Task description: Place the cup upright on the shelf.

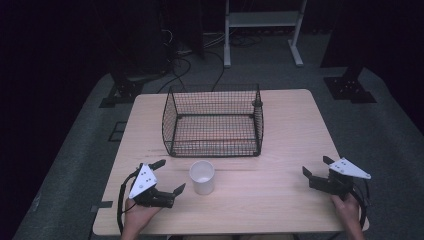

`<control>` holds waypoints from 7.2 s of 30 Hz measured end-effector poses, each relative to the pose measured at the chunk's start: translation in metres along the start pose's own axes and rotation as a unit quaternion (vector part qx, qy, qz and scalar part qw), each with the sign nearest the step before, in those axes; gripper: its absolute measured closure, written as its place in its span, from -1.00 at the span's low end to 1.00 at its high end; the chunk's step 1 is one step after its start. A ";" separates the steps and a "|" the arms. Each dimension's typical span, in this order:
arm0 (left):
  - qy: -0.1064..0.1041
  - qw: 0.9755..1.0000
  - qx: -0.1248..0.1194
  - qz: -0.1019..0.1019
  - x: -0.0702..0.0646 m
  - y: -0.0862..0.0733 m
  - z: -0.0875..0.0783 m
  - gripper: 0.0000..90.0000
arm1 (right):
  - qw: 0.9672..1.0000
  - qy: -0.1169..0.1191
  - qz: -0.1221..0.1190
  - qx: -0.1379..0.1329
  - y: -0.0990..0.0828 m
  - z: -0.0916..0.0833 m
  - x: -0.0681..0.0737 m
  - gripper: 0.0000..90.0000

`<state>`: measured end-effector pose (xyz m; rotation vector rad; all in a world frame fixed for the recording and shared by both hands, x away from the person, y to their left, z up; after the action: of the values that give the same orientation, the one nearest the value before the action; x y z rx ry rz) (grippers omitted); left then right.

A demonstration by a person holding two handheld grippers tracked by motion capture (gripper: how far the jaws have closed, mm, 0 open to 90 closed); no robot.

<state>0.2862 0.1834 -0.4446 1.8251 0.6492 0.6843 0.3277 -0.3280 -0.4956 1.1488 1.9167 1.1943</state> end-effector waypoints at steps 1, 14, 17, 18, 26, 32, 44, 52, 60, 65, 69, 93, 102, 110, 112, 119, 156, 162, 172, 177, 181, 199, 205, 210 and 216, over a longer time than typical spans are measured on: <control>-0.002 1.000 0.000 0.001 -0.001 0.001 0.000 -0.96 | 1.000 0.000 0.000 0.000 0.000 0.000 0.000 -0.71; -0.019 1.000 -0.003 0.021 -0.014 0.010 0.004 -0.96 | 1.000 0.000 0.000 0.001 0.000 0.000 0.000 -0.71; -0.023 1.000 -0.002 0.021 -0.015 0.011 0.005 -0.96 | 1.000 0.000 0.001 0.001 0.000 0.000 0.000 -0.71; -0.025 0.999 -0.003 0.020 -0.016 0.011 0.005 -0.96 | 1.000 0.001 0.000 0.000 0.000 0.000 0.000 -0.71; -0.036 0.999 -0.001 0.025 -0.021 0.014 0.007 -0.96 | 1.000 0.000 0.000 0.001 0.000 0.000 0.000 -0.71; -0.042 0.999 0.004 0.026 -0.024 0.014 0.010 -0.96 | 1.000 0.000 0.000 0.001 0.000 0.000 0.000 -0.71; -0.050 0.998 0.021 0.029 -0.029 0.015 0.017 -0.96 | 1.000 -0.001 0.000 0.001 0.000 0.000 0.000 -0.71; -0.057 0.997 0.040 0.033 -0.032 0.015 0.025 -0.96 | 1.000 -0.001 -0.001 0.002 0.000 0.000 0.000 -0.71; -0.066 0.996 0.058 0.034 -0.036 0.015 0.035 -0.96 | 1.000 -0.001 -0.002 0.003 0.000 0.000 0.000 -0.71; -0.066 0.995 0.066 0.032 -0.037 0.014 0.042 -0.96 | 1.000 0.000 -0.002 0.002 0.000 0.001 0.001 -0.71; -0.066 0.994 0.078 0.031 -0.036 0.012 0.047 -0.96 | 1.000 0.000 -0.003 0.002 0.000 0.001 0.001 -0.71; -0.068 0.988 0.134 0.022 -0.032 0.007 0.072 -0.95 | 1.000 0.001 -0.004 0.003 0.000 0.001 0.001 -0.71; -0.079 0.986 0.148 0.013 -0.032 0.004 0.078 -0.87 | 1.000 0.001 -0.004 0.003 0.000 0.001 0.001 -0.71; -0.097 0.984 0.151 0.009 -0.032 0.003 0.081 -0.67 | 1.000 0.001 -0.005 0.003 0.000 0.001 0.001 -0.71; -0.104 0.984 0.148 0.011 -0.032 0.004 0.080 -0.56 | 1.000 0.001 -0.004 0.003 0.000 0.001 0.001 -0.71; -0.104 0.983 0.148 0.013 -0.033 0.005 0.079 -0.54 | 1.000 0.001 -0.005 0.003 0.000 0.001 0.001 -0.71; -0.129 0.984 0.115 0.031 -0.029 0.055 0.075 -0.53 | 1.000 0.002 -0.001 0.001 0.000 0.000 0.000 -0.71; -0.133 0.984 0.115 0.033 -0.027 0.061 0.076 -0.53 | 1.000 0.002 -0.001 0.001 0.000 0.000 0.000 -0.71; -0.135 0.983 0.116 0.040 -0.021 0.073 0.076 -0.53 | 1.000 0.002 0.000 0.001 0.000 0.000 0.000 -0.71; -0.133 0.983 0.117 0.044 -0.015 0.081 0.076 -0.53 | 1.000 0.002 0.001 0.001 0.000 0.000 0.000 -0.71; -0.131 0.983 0.119 0.050 -0.011 0.087 0.076 -0.53 | 1.000 0.002 0.003 0.001 0.000 0.000 0.000 -0.71; -0.136 0.980 0.135 0.052 0.004 0.106 0.086 -0.53 | 1.000 0.001 0.004 0.001 0.000 0.000 -0.001 -0.71; -0.139 0.980 0.135 0.054 0.008 0.115 0.089 -0.53 | 1.000 0.001 0.004 0.001 0.000 0.000 0.000 -0.71; -0.140 0.979 0.137 0.056 0.012 0.122 0.093 -0.53 | 1.000 0.001 0.003 0.001 0.000 0.000 -0.001 -0.71; -0.141 0.978 0.140 0.056 0.022 0.133 0.098 -0.53 | 1.000 0.001 0.003 0.000 0.000 0.000 0.000 -0.71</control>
<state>0.3868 0.0940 -0.3457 2.1835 0.4744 0.4072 0.3281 -0.3282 -0.4956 1.1549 1.9163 1.1977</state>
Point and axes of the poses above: each handheld gripper's, and its own axes: z roughly forward along the jaws, y roughly out of its top, x roughly to its left, the point moved 4 cm from there along z, roughly forward along the jaws, and after that the axes turned 4 degrees about y, right-handed, at the moved point
